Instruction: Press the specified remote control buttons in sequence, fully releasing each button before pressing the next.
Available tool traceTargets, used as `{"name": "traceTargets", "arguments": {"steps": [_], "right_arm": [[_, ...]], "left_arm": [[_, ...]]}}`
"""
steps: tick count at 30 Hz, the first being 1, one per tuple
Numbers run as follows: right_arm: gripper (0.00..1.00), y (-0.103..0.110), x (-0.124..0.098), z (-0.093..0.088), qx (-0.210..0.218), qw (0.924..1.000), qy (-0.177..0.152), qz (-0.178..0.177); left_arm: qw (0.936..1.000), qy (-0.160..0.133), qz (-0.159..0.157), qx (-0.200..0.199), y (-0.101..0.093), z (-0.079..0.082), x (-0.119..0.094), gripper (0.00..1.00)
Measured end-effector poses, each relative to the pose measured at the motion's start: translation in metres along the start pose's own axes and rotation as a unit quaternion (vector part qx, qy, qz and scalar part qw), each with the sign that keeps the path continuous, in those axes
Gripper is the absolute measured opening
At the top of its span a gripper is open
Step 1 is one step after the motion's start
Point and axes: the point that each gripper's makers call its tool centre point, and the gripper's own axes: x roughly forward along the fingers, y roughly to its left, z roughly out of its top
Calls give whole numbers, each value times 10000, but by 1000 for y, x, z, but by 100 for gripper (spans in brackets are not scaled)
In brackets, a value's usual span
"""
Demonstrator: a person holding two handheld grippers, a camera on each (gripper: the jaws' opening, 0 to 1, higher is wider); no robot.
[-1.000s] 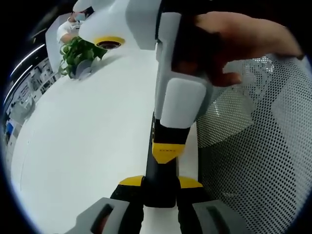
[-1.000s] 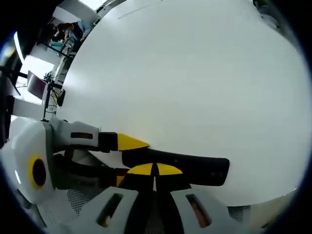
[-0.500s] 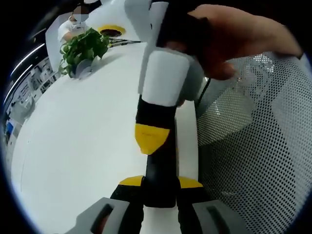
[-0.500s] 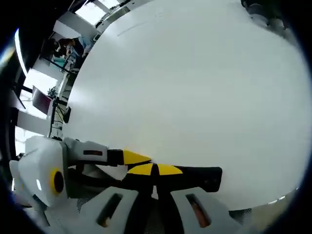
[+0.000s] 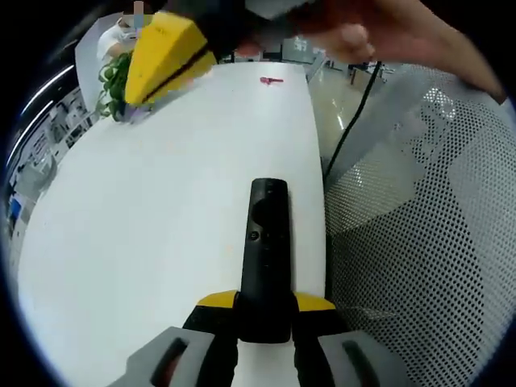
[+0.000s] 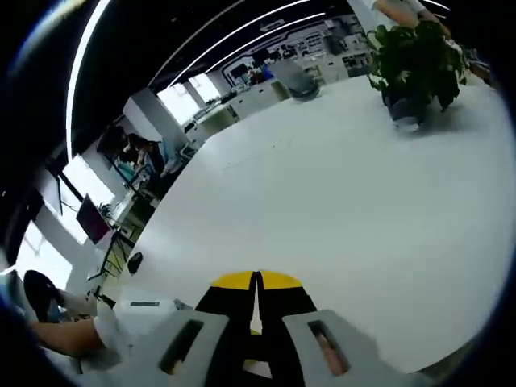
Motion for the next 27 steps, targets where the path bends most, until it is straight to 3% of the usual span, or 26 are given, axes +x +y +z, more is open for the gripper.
{"name": "traceTargets", "arguments": {"steps": [2,4,8,10,13,15,16,18,20,23,27], "right_arm": [[0,-1,-22,19,-284,9982,-522,-96],[5,-2,-36,27,-389,9957,-816,-176],[16,-4,-63,30,-631,9927,-980,-316],[21,-7,-76,31,-951,9887,-1053,-476],[30,-14,-94,32,-1299,9798,-1343,-715],[39,-16,-100,30,-1330,9779,-1434,-735],[44,-15,-103,34,-1297,9748,-1669,-714],[52,-11,-104,37,-1399,9728,-1710,-705],[53,-15,-105,43,-1833,9621,-1805,-909],[52,-25,-103,36,-1952,9613,-1587,-1123],[56,-21,-106,34,-2003,9585,-1695,-1116]], "left_arm": [[10000,7,1,-22,1,0,0,24],[10000,13,3,-51,1,0,0,24],[10000,71,39,37,0,0,0,24],[9999,110,53,68,0,0,0,24],[9999,127,60,53,0,-1,0,24],[9999,127,61,49,0,-1,0,25],[9999,128,62,52,0,-1,0,25],[9999,122,55,69,1,-1,-1,25],[9999,123,47,54,1,-2,0,25],[9999,118,53,69,1,-2,-1,25],[9999,95,55,86,1,-2,-1,25]]}}
